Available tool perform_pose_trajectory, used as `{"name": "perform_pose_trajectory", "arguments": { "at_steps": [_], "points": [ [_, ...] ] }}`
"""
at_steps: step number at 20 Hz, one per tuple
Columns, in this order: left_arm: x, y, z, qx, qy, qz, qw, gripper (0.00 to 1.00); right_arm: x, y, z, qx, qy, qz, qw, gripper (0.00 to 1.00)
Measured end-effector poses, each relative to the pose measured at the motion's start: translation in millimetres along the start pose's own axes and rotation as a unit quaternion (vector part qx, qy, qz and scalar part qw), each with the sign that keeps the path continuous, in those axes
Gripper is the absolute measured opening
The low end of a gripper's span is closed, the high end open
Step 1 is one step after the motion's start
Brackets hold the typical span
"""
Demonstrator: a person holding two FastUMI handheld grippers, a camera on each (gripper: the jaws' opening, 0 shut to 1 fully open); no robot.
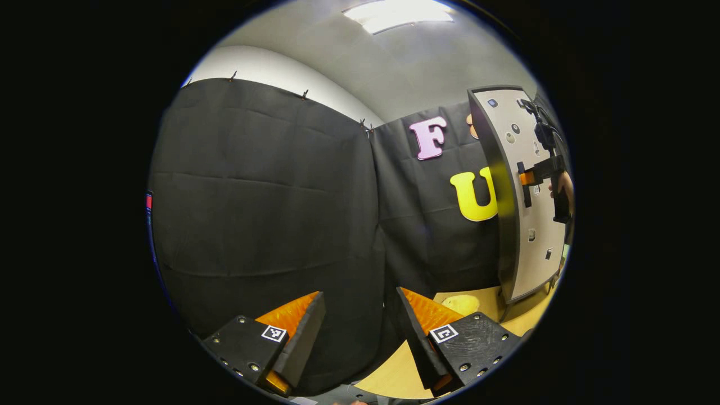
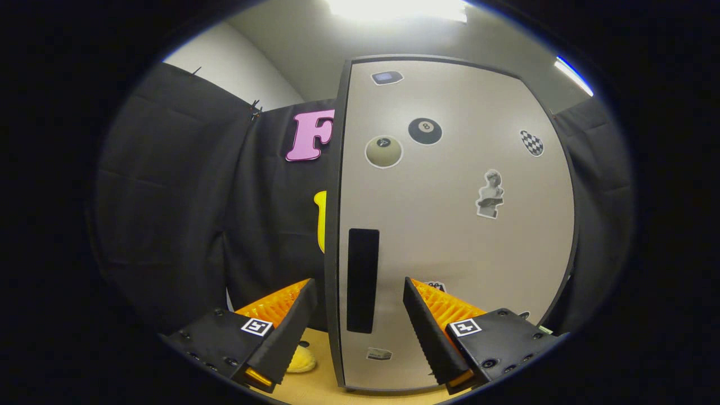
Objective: Open the cabinet door with the right hand, grasp the bottle in the cabinet with the left hand and place it on the coaster, then close the cabinet door with the right hand.
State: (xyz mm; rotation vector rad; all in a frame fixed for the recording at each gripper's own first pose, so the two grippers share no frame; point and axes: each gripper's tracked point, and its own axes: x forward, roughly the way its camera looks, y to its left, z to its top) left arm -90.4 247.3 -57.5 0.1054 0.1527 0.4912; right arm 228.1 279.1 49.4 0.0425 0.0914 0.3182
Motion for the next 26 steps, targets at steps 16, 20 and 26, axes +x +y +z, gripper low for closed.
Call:
{"name": "perform_pose_trajectory", "arguments": {
  "at_steps": [16, 20, 26],
  "points": [
    [8, 17, -4, 0.002, 0.0, 0.002, 1.0, 0.74, 44, -3, -23, 0.023, 0.059, -0.03, 0.998, 0.18],
    [13, 7, -1, 0.0, -0.005, -0.015, 1.0, 0.74, 36, -3, -25, 0.019, 0.073, -0.012, 0.997, 0.18],
    [17, -20, 11, -0.001, -0.019, -0.052, 0.998, 0.74, 22, -2, -23, 0.016, 0.077, 0.021, 0.997, 0.15]
  ]
}}
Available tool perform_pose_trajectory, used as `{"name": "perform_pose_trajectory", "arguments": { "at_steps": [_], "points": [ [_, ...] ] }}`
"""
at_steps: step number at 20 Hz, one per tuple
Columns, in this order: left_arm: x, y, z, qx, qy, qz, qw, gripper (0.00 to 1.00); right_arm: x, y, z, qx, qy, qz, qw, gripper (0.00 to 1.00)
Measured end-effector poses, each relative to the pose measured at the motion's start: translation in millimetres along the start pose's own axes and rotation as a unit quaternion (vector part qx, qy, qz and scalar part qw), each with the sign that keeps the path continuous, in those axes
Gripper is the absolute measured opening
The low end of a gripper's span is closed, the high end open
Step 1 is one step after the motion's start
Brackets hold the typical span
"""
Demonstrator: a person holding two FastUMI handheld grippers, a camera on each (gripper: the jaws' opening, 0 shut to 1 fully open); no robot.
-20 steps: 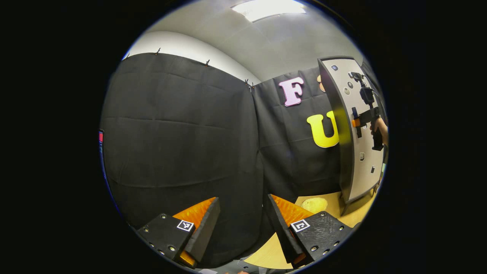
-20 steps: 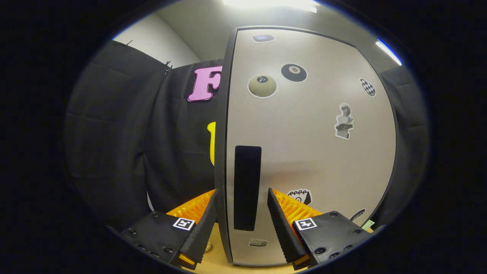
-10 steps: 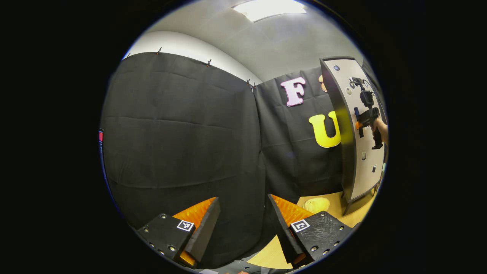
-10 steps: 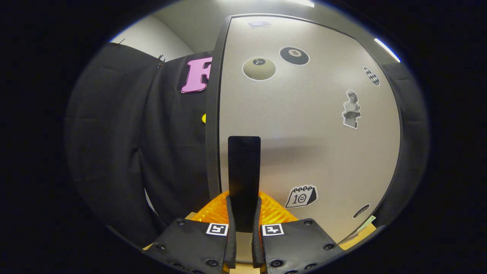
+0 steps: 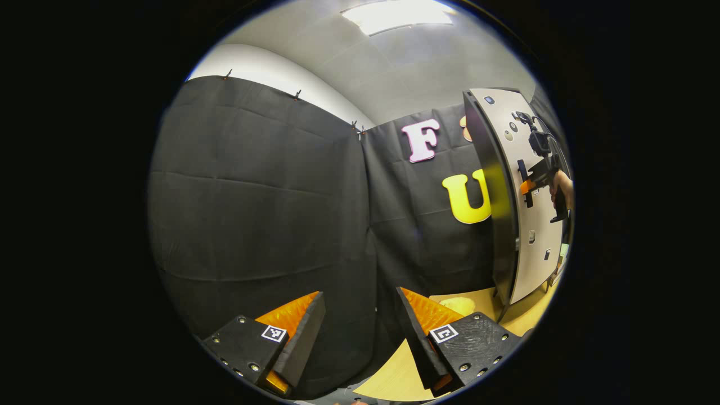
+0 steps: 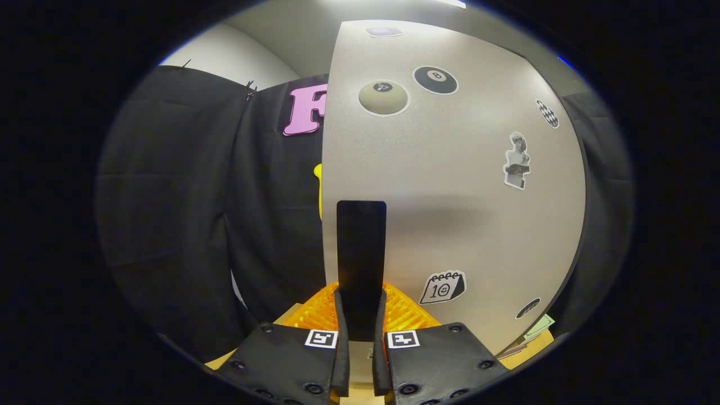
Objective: Open the cabinet door with the right hand, grasp the bottle in the cabinet with the left hand and place it on the coaster, then close the cabinet door with the right hand.
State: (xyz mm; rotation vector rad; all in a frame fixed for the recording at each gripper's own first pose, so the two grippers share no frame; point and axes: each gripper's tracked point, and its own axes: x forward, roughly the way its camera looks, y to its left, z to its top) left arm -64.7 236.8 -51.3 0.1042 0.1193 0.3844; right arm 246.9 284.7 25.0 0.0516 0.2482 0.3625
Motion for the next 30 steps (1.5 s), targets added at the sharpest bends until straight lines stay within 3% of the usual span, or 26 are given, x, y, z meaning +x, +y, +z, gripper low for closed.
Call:
{"name": "perform_pose_trajectory", "arguments": {
  "at_steps": [10, 12, 13, 19, 20, 25, 28, 30],
  "points": [
    [15, -64, 17, -0.01, -0.028, -0.082, 0.996, 0.72, -7, -9, 0, 0.012, 0.001, 0.027, 1.0, 0.18],
    [17, -78, 20, -0.012, -0.03, -0.097, 0.995, 0.72, -8, -10, 0, 0.005, -0.001, 0.026, 1.0, 0.14],
    [19, -84, 22, -0.013, -0.031, -0.104, 0.994, 0.74, -9, -10, 0, 0.005, -0.002, 0.024, 1.0, 0.18],
    [25, -112, 22, -0.016, -0.037, -0.143, 0.989, 0.72, -14, -17, 0, 0.01, -0.002, 0.018, 1.0, 0.14],
    [26, -115, 22, -0.017, -0.037, -0.148, 0.988, 0.72, -15, -17, 0, 0.013, -0.002, 0.017, 1.0, 0.18],
    [27, -150, 25, -0.021, -0.04, -0.186, 0.982, 0.74, -19, -23, 1, 0.017, 0.001, 0.007, 1.0, 0.14],
    [19, -171, 28, -0.025, -0.043, -0.205, 0.977, 0.72, -23, -25, 0, 0.015, -0.001, 0.005, 1.0, 0.18],
    [10, -192, 31, -0.028, -0.042, -0.22, 0.974, 0.74, -23, -27, 1, 0.017, -0.003, 0.009, 1.0, 0.14]
  ]
}}
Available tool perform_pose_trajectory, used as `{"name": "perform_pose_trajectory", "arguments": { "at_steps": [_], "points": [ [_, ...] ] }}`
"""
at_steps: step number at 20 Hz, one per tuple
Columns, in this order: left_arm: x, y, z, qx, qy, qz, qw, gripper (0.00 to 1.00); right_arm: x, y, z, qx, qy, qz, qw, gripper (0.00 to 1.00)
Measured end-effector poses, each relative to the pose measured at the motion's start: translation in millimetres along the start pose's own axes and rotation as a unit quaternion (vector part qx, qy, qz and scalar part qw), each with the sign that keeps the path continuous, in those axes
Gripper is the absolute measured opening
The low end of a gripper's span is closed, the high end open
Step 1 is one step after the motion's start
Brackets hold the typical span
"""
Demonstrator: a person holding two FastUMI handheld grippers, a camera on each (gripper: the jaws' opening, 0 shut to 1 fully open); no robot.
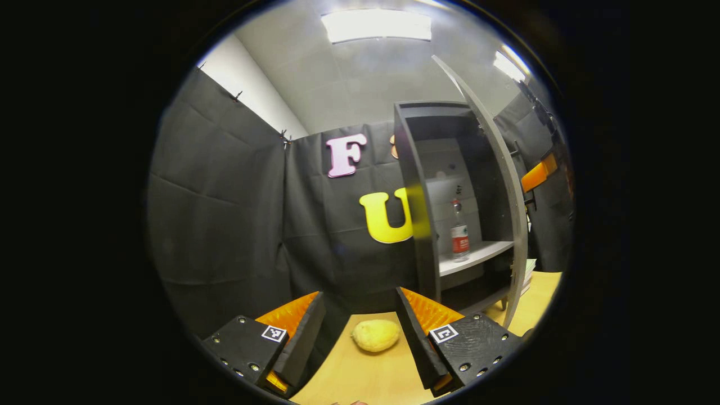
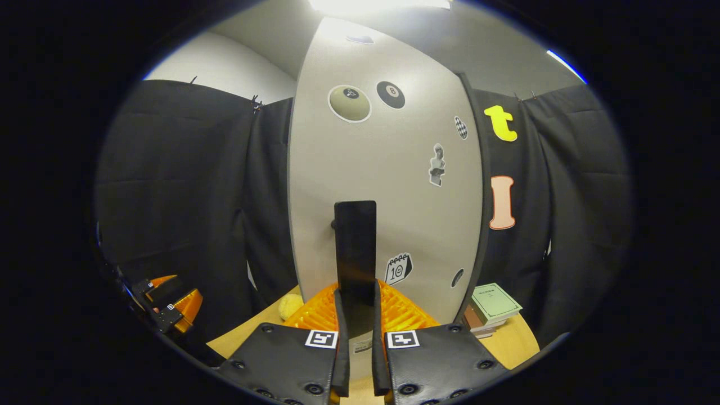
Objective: Open the cabinet door with the right hand, grasp the bottle in the cabinet with the left hand and place it on the coaster, then close the cabinet door with the right hand.
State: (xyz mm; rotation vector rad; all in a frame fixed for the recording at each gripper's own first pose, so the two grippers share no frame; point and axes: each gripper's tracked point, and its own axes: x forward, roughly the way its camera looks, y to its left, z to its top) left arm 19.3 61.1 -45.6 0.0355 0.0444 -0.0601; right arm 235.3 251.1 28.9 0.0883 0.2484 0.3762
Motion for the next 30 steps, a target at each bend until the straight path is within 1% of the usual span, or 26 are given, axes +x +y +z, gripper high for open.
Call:
{"name": "perform_pose_trajectory", "arguments": {
  "at_steps": [3, 5, 6, 7, 8, 9, 11, 12, 16, 20, 21, 22, 26, 29, 30],
  "points": [
    [1, -39, 9, -0.001, -0.003, -0.022, 1.0, 0.74, -4, -2, 0, -0.001, 0.001, 0.005, 1.0, 0.14],
    [-1, -62, 13, 0.001, -0.002, -0.028, 1.0, 0.74, -5, -6, -2, -0.004, 0.0, 0.008, 1.0, 0.14],
    [-2, -76, 15, -0.002, -0.002, -0.033, 0.999, 0.74, -5, -7, -2, 0.0, -0.003, 0.011, 1.0, 0.17],
    [-2, -91, 19, -0.007, -0.003, -0.039, 0.999, 0.74, -6, -8, -1, 0.004, -0.005, 0.014, 1.0, 0.17],
    [-3, -105, 21, -0.009, -0.002, -0.045, 0.999, 0.72, -5, -8, -2, 0.009, -0.006, 0.016, 1.0, 0.17],
    [-4, -118, 23, -0.008, 0.001, -0.049, 0.999, 0.74, -5, -9, -2, 0.01, -0.007, 0.017, 1.0, 0.17],
    [-5, -139, 31, -0.007, -0.003, -0.057, 0.998, 0.72, -7, -13, -2, 0.008, -0.01, 0.016, 1.0, 0.17],
    [-8, -148, 35, -0.006, -0.005, -0.061, 0.998, 0.74, -7, -17, -2, 0.006, -0.012, 0.014, 1.0, 0.17],
    [-8, -186, 43, -0.003, -0.008, -0.069, 0.998, 0.73, -11, -32, -2, -0.002, -0.02, 0.008, 1.0, 0.17],
    [-8, -217, 48, -0.002, -0.007, -0.075, 0.997, 0.73, -13, -44, -1, -0.006, -0.029, 0.008, 1.0, 0.17],
    [-9, -224, 49, -0.002, -0.007, -0.076, 0.997, 0.73, -14, -46, 0, -0.007, -0.031, 0.008, 0.999, 0.14],
    [-10, -229, 51, 0.0, -0.008, -0.075, 0.997, 0.73, -13, -49, 0, -0.009, -0.033, 0.008, 0.999, 0.17],
    [-19, -246, 56, 0.005, -0.01, -0.068, 0.998, 0.73, -12, -62, 0, -0.015, -0.04, 0.001, 0.999, 0.16],
    [-21, -256, 57, 0.005, -0.007, -0.057, 0.998, 0.73, -13, -72, 2, -0.006, -0.044, -0.01, 0.999, 0.16],
    [-22, -258, 56, 0.004, -0.006, -0.054, 0.999, 0.73, -12, -70, 2, 0.003, -0.045, -0.003, 0.999, 0.16]
  ]
}}
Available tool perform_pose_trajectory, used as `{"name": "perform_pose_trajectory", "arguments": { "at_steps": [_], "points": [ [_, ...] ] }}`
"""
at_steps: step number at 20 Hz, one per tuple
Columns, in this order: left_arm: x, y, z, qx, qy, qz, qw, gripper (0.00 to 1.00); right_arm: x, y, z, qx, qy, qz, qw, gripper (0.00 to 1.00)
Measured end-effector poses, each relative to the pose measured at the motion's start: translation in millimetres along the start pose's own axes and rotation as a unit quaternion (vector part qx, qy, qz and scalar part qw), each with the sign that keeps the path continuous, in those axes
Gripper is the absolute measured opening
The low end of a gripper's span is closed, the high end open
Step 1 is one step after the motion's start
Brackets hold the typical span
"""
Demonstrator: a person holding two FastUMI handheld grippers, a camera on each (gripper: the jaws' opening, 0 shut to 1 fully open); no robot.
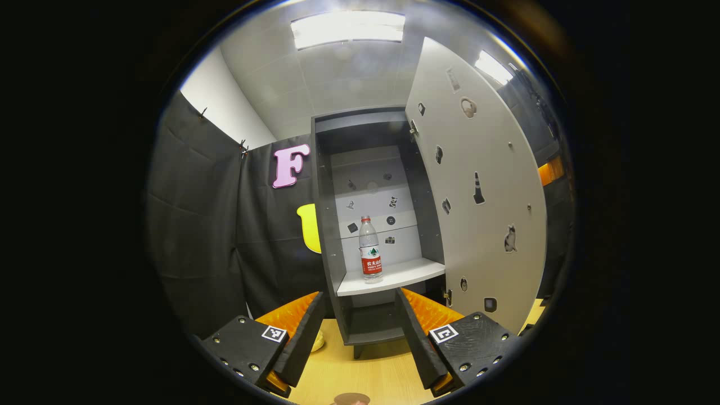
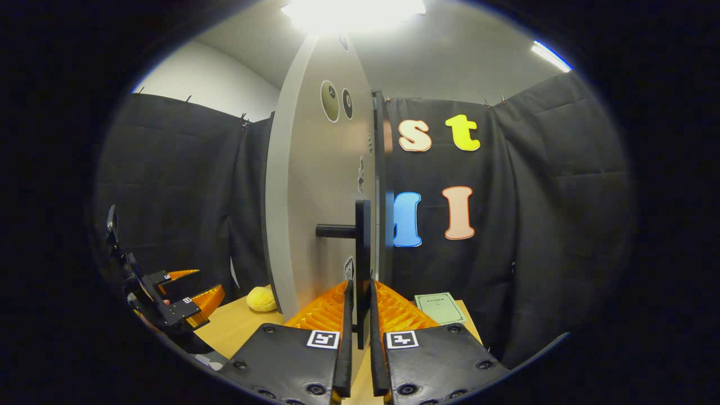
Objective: Open the cabinet door with the right hand, grasp the bottle in the cabinet with the left hand and place it on the coaster, then close the cabinet door with the right hand.
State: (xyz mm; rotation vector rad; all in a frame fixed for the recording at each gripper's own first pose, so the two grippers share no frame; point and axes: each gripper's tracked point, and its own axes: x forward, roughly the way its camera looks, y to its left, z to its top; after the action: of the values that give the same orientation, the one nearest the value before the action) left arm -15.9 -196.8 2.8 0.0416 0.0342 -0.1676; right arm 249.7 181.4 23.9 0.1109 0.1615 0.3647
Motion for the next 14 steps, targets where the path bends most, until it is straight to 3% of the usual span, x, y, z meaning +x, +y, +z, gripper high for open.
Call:
{"name": "perform_pose_trajectory", "arguments": {
  "at_steps": [3, 10, 12, 14],
  "points": [
    [-2, -9, 3, 0.007, 0.001, 0.013, 1.0, 0.73, 0, 19, 1, 0.041, -0.001, 0.053, 0.998, 0.15],
    [0, -15, 12, 0.009, 0.007, 0.044, 0.999, 0.73, -15, 16, 5, 0.017, -0.012, 0.094, 0.995, 0.2],
    [2, -17, 17, 0.002, 0.006, 0.046, 0.999, 0.73, -15, 0, 5, 0.001, -0.018, 0.065, 0.998, 0.24],
    [9, -20, 24, -0.007, 0.004, 0.045, 0.999, 0.73, -15, -21, 4, -0.008, -0.019, 0.027, 0.999, 0.36]
  ]
}}
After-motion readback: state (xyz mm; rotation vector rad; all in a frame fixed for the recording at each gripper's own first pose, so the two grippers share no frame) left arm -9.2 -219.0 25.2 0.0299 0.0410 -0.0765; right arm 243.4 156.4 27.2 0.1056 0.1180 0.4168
